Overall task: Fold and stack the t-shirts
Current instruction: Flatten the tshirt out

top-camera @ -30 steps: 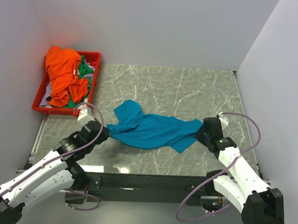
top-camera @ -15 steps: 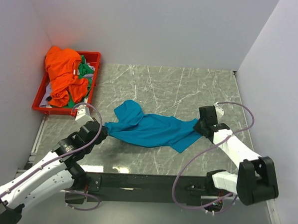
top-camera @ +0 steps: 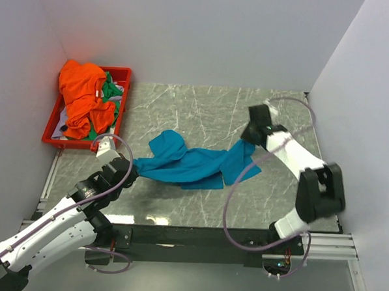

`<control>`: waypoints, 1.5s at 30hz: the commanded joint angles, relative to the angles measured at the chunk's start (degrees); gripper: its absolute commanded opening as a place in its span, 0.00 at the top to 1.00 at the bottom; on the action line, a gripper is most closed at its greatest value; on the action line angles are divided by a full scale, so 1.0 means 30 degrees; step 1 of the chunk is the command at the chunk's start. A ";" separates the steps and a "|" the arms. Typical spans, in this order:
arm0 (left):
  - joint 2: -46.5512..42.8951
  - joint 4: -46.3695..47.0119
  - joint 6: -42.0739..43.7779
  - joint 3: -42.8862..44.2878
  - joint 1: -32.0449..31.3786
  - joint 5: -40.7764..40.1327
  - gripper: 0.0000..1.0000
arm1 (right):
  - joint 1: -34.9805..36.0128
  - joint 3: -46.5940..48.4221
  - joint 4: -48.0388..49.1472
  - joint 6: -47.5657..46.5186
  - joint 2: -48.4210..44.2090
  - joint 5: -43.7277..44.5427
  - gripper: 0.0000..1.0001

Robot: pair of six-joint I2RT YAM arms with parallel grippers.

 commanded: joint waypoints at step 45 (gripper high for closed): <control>0.0631 0.0262 0.1149 0.1054 0.0474 -0.0208 0.99 | -0.2321 -0.5224 0.4486 0.0682 0.1144 -0.3243 0.58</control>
